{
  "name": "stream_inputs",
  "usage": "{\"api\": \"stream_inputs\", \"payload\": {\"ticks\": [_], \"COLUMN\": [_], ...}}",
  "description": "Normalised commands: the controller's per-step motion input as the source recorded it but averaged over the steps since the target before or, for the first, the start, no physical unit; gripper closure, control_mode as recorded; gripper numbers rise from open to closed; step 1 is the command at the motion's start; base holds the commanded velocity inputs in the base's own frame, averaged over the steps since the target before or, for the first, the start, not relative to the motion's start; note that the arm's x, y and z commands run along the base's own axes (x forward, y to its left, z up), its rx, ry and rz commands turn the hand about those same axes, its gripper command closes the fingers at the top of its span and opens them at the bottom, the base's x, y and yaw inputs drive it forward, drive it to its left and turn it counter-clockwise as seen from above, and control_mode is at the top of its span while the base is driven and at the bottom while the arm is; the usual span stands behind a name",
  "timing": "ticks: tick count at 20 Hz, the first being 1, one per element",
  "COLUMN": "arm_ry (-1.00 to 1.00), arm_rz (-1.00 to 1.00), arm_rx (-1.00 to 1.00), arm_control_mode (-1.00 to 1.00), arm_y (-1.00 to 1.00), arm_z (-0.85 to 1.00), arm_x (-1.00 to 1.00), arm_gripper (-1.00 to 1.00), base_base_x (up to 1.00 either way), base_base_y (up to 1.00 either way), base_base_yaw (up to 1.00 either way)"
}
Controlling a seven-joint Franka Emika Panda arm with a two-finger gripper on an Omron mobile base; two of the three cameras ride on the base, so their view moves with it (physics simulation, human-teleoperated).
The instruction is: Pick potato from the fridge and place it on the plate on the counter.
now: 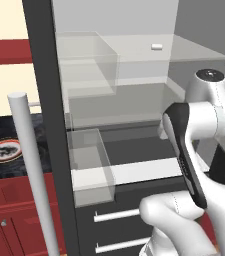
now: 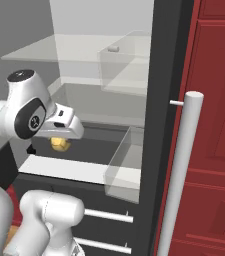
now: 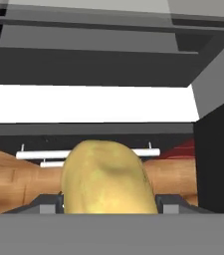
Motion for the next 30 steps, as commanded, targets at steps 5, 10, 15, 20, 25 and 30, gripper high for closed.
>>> {"api": "stream_inputs", "payload": {"ticks": [5, 10, 15, 20, 25, 30], "arm_ry": [0.0, 0.0, 0.0, 0.0, 0.0, 0.0], "arm_rz": [0.0, 0.0, 0.0, 0.0, 0.0, 0.0], "arm_rx": [0.0, 0.0, 0.0, 0.0, 0.0, 0.0], "arm_control_mode": [-1.0, 1.0, 1.0, 1.0, 1.0, 1.0], "arm_y": [0.0, 0.0, 0.0, 0.0, 0.0, 0.0], "arm_z": [-0.01, -0.01, 0.0, 0.0, 0.0, 0.0], "arm_x": [-0.02, -0.06, 0.0, 0.0, 0.0, 0.0], "arm_gripper": [1.0, 1.0, 1.0, 1.0, 1.0, 1.0], "base_base_x": [0.0, -0.45, -0.73, -0.76, -0.64, -0.42], "base_base_y": [0.0, 0.01, 0.1, 0.2, 0.3, 0.57], "base_base_yaw": [0.0, -0.03, -0.04, -0.02, -0.01, 0.0]}}
